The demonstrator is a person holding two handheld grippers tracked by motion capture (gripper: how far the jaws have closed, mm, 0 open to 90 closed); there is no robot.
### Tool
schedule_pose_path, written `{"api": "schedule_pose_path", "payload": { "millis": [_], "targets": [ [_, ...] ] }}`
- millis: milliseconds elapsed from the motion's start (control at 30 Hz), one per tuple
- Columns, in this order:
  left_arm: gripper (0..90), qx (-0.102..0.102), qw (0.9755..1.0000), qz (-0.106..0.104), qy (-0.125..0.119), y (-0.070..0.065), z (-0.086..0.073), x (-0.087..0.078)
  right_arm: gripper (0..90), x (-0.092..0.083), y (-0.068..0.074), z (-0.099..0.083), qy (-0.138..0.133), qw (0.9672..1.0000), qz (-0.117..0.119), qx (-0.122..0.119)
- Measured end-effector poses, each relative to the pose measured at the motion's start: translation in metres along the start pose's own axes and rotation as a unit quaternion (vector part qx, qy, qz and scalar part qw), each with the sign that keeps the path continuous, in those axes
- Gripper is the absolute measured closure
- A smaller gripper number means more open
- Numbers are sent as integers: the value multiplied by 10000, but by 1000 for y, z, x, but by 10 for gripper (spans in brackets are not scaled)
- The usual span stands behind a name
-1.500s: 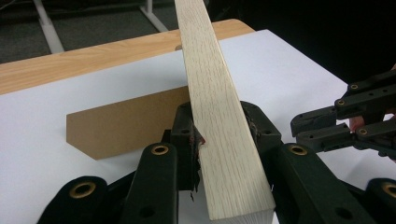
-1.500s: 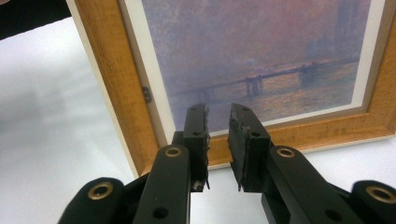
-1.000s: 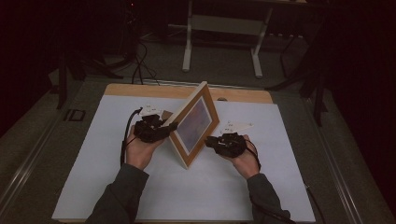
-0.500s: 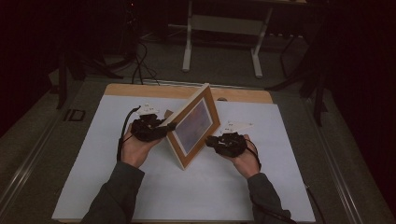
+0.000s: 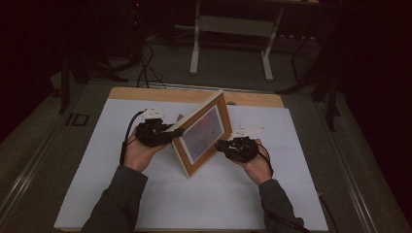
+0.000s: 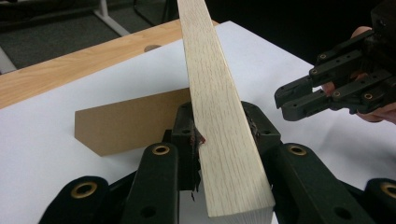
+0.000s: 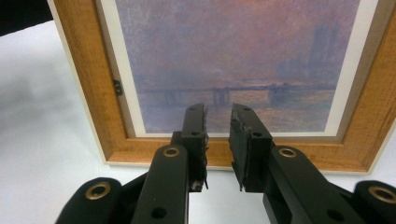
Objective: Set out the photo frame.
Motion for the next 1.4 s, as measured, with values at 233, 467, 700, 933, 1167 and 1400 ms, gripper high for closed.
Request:
{"api": "schedule_pose_path", "payload": {
  "millis": [233, 467, 700, 933, 1167, 1400],
  "targets": [
    [717, 106, 9998, -155, 68, 1, 1, 0, 754, -2, -3, 3, -32, 10000, -41, 3],
    [717, 189, 9994, -257, 116, 3, 2, 0, 751, -4, -7, 6, -60, 9999, -118, 15],
    [718, 262, 9989, -364, 134, 3, 2, 1, 740, -8, -12, 13, -115, 9997, -219, 4],
    [718, 323, 9983, -460, 155, 2, 3, 2, 727, -13, -25, 20, -186, 9991, -375, 75],
    [718, 399, 9976, -543, 177, 1, 4, 3, 710, -15, -35, 23, -203, 9985, -501, 118],
    [719, 479, 9962, -705, 193, -2, 5, 4, 654, -16, -51, 25, -235, 9965, -760, 265]
  ]
}}
Point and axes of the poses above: each handheld gripper's, and its own axes: x roughly forward along the jaws, z roughly out of its top, y roughly to its left, the point moved 8 cm from there along x, roughly forward along the jaws, and after that the axes turned 6 degrees about -z, right-handed, at the moved point
